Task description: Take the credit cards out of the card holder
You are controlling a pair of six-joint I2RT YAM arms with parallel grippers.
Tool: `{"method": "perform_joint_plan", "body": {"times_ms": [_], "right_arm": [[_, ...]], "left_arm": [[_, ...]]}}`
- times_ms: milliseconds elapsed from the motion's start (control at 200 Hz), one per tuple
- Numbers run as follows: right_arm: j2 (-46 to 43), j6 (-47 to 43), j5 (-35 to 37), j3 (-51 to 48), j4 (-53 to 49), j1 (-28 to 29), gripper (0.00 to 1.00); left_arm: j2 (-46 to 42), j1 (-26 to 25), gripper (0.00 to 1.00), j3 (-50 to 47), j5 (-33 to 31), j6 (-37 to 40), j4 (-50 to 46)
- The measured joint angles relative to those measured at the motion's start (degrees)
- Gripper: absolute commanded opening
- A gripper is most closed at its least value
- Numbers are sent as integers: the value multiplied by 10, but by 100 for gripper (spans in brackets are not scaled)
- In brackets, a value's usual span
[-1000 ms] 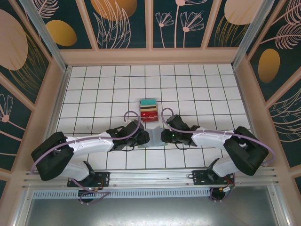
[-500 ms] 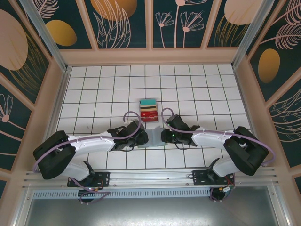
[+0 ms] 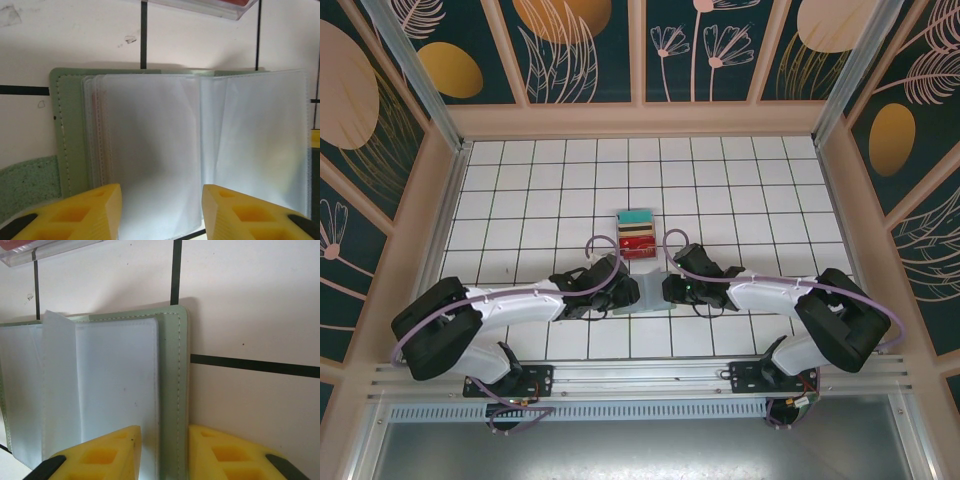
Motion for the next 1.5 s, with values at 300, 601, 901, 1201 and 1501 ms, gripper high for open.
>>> {"method": "perform_joint_plan", "body": {"times_ms": [300, 601, 901, 1201, 1501], "right_arm": [[0, 7, 0, 0, 0, 0, 31], [0, 8, 0, 0, 1, 0, 31], [1, 8, 0, 0, 1, 0, 31], [1, 8, 5, 1, 1, 3, 31], [0, 13, 9, 1, 0, 3, 33]], "left_arm": [[13, 0, 46, 0, 0, 0, -2], [19, 0, 56, 0, 28, 3, 33], [33, 0, 58, 0, 60, 5, 71], [60, 0, 57, 20, 85, 11, 95], [89, -1, 54, 59, 115, 25, 112]]}}
